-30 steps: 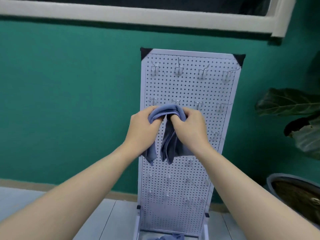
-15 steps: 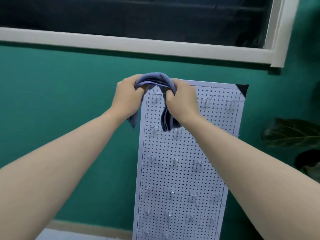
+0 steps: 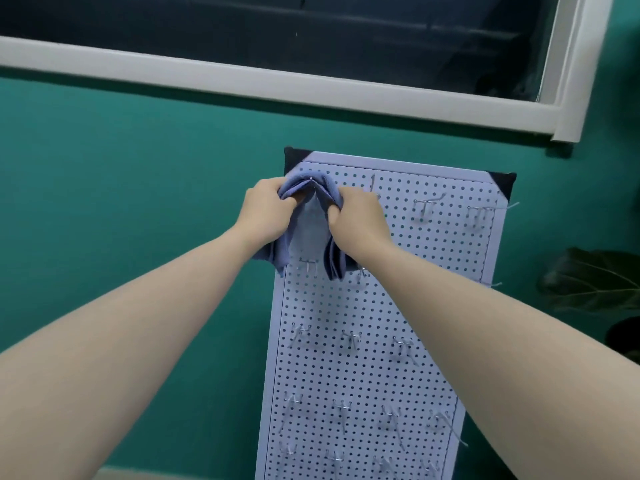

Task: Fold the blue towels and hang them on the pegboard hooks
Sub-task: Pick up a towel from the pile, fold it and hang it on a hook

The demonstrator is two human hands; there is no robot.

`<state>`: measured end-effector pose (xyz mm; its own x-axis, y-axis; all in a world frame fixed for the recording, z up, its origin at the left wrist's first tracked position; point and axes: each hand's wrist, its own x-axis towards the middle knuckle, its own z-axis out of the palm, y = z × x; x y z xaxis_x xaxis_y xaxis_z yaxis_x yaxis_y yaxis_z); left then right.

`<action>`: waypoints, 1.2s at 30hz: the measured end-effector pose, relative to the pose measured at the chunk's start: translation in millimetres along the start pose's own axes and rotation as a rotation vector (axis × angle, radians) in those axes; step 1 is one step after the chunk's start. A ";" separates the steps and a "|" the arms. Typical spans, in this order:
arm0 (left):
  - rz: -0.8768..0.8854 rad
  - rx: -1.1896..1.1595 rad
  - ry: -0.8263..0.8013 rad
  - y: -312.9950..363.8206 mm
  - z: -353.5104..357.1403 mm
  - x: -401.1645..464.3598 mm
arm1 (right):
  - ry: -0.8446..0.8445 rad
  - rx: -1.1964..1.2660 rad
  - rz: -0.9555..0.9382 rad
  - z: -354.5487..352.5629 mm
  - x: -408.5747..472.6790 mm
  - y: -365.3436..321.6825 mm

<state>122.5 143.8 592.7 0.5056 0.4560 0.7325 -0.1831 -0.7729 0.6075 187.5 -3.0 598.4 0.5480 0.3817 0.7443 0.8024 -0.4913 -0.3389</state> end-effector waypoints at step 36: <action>-0.520 0.169 -0.597 -136.1 35.3 -348.1 | -0.662 0.145 0.450 65.6 -354.2 108.3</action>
<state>1.2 74.7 244.3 0.8648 0.4994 0.0522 0.3050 -0.6050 0.7355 95.8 -140.0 260.3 0.8151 0.5780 0.0399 0.4697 -0.6189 -0.6295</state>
